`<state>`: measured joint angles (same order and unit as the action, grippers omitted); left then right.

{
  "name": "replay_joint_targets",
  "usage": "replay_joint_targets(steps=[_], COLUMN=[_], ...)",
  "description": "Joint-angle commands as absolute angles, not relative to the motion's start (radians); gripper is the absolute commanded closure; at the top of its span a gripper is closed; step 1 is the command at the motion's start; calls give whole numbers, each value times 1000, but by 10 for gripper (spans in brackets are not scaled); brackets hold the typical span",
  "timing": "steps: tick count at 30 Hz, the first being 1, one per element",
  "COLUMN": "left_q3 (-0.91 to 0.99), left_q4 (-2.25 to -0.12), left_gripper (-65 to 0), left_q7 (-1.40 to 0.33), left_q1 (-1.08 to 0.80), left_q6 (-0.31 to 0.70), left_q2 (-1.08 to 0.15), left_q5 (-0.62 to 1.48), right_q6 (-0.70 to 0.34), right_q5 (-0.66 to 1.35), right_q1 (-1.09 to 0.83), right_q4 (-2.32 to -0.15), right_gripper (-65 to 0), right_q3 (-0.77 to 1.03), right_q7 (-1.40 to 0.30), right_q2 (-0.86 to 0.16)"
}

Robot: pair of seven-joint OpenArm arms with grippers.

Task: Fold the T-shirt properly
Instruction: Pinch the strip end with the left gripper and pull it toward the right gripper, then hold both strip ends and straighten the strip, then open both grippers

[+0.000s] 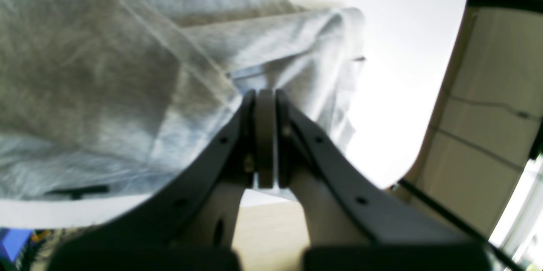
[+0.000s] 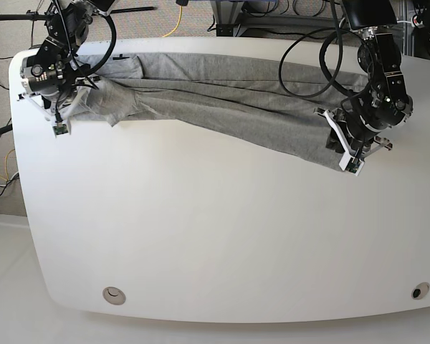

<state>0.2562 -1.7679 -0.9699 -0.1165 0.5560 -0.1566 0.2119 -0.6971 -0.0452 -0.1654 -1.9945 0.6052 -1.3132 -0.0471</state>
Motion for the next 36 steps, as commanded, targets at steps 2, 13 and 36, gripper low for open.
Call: replay_joint_targets(steps=[2, 13, 36], left_q3=[262, 259, 260], left_q4=[-1764, -1744, -1483], left_gripper=[0, -6, -4], left_q7=[-954, -920, -774], left_q1=[-127, -193, -191], left_q6=[545, 547, 545], left_q2=[-147, -105, -148], left_q5=[203, 173, 173], right_q6=[-698, -698, -698], right_q5=[-38, -120, -168], right_q1=[-188, -209, -154], right_q4=[-2009, -1959, -1681], right_gripper=[0, 0, 0], right_q3=[573, 565, 565], right_q7=[-1280, -1202, -1050], right_q2=[-50, -1, 7])
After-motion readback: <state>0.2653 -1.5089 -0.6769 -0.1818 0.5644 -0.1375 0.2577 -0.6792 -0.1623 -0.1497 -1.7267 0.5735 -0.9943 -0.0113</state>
